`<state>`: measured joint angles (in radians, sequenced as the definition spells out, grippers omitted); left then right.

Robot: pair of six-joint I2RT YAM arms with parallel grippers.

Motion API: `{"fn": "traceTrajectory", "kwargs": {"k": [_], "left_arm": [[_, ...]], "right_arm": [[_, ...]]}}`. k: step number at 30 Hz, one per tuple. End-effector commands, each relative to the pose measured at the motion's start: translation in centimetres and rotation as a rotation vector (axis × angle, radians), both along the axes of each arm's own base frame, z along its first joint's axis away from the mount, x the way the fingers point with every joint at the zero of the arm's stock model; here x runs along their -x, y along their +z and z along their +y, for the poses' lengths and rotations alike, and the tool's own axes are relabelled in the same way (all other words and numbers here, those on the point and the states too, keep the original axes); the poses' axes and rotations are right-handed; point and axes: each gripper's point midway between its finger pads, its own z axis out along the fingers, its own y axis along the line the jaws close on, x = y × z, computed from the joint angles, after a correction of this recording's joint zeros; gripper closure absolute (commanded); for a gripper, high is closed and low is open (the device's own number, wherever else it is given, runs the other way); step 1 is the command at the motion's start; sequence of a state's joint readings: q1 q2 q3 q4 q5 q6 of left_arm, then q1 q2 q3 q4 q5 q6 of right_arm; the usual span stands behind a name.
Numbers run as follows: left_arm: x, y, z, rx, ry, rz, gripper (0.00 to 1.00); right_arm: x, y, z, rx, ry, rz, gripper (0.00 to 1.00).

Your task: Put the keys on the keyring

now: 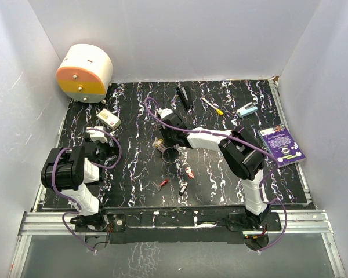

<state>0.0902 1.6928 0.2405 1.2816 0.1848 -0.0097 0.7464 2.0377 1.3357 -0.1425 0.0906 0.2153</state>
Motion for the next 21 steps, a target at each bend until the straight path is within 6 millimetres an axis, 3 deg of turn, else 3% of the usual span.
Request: {"fn": "traceTrajectory", "kwargs": {"k": [1, 6, 11, 14, 19, 21], "left_arm": [[-0.8, 1.3, -0.2, -0.008, -0.02, -0.044, 0.03], [-0.8, 1.3, -0.2, -0.008, -0.021, -0.044, 0.03], [-0.7, 1.2, -0.3, -0.008, -0.022, -0.043, 0.03], [-0.8, 1.2, -0.2, -0.008, -0.021, -0.043, 0.03], [-0.8, 1.2, -0.2, -0.008, -0.02, -0.043, 0.03], [-0.7, 1.2, -0.2, -0.008, -0.021, -0.042, 0.03]], "right_arm": [[-0.8, 0.7, 1.0, -0.005, -0.001, -0.034, 0.83], [-0.9, 2.1, 1.6, -0.018, 0.014, -0.065, 0.92], [-1.2, 5.7, 3.5, -0.1, 0.06, -0.139, 0.92], [-1.6, 8.9, 5.8, -0.176, 0.101, -0.187, 0.92], [-2.8, 17.1, 10.5, -0.348, 0.187, -0.317, 0.92], [-3.0, 19.8, 11.3, -0.4, 0.21, -0.366, 0.92]]}}
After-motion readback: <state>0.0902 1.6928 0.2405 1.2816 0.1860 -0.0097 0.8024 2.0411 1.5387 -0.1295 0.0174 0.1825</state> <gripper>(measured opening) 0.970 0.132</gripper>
